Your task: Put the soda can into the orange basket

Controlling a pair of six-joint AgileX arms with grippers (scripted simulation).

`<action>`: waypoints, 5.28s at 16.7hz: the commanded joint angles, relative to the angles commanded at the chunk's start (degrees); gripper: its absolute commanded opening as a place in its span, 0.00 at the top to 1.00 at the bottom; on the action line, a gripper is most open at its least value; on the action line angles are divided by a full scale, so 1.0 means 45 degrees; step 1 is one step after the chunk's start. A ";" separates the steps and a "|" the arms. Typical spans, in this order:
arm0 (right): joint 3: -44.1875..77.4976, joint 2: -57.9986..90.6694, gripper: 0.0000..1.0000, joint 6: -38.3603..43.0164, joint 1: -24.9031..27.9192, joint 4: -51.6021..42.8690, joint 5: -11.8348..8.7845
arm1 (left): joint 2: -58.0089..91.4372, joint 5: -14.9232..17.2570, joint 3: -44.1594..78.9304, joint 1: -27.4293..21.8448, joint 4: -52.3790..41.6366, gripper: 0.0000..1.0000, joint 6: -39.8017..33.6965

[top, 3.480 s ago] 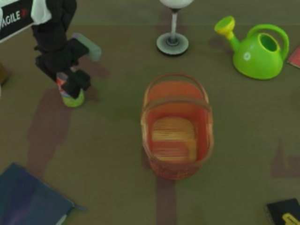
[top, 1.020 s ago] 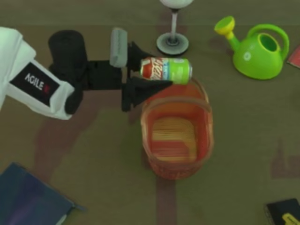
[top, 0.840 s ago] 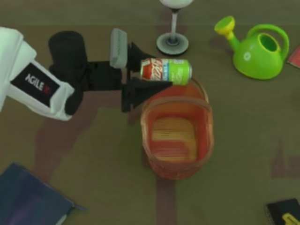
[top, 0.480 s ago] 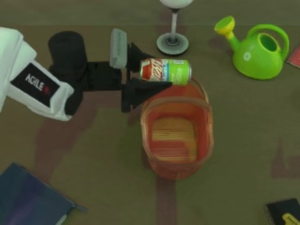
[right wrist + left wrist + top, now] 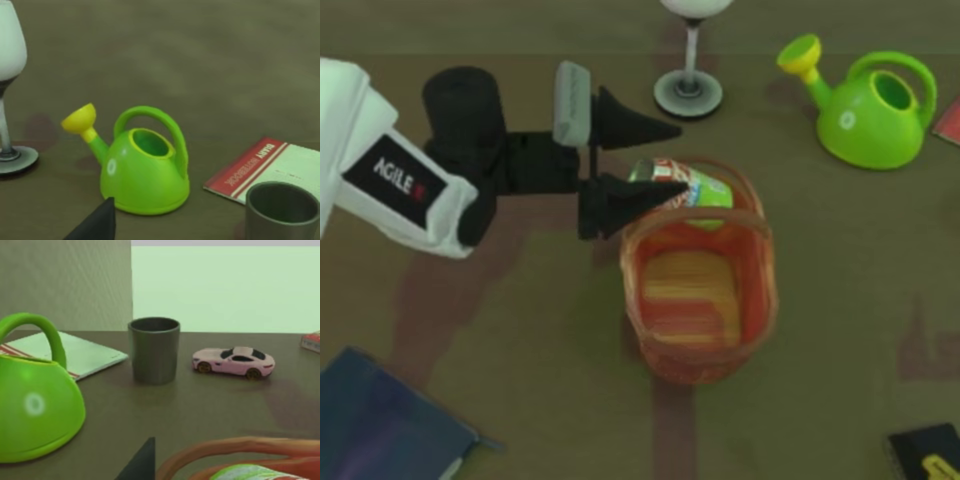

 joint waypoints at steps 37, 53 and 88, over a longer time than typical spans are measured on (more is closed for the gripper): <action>2.7075 2.7838 0.00 -1.2384 0.8270 -1.8256 0.0071 | -2.8201 -1.5270 -1.3942 0.4063 -1.3450 0.00 -0.0850; 2.6995 2.8958 0.00 -1.2983 0.8698 -1.8017 0.0055 | -2.9548 -1.6078 -1.4935 0.4167 -1.4142 0.00 -0.0500; 2.6984 2.8957 1.00 -1.2982 0.8698 -1.8008 0.0055 | -2.9548 -1.6078 -1.4935 0.4167 -1.4142 0.00 -0.0500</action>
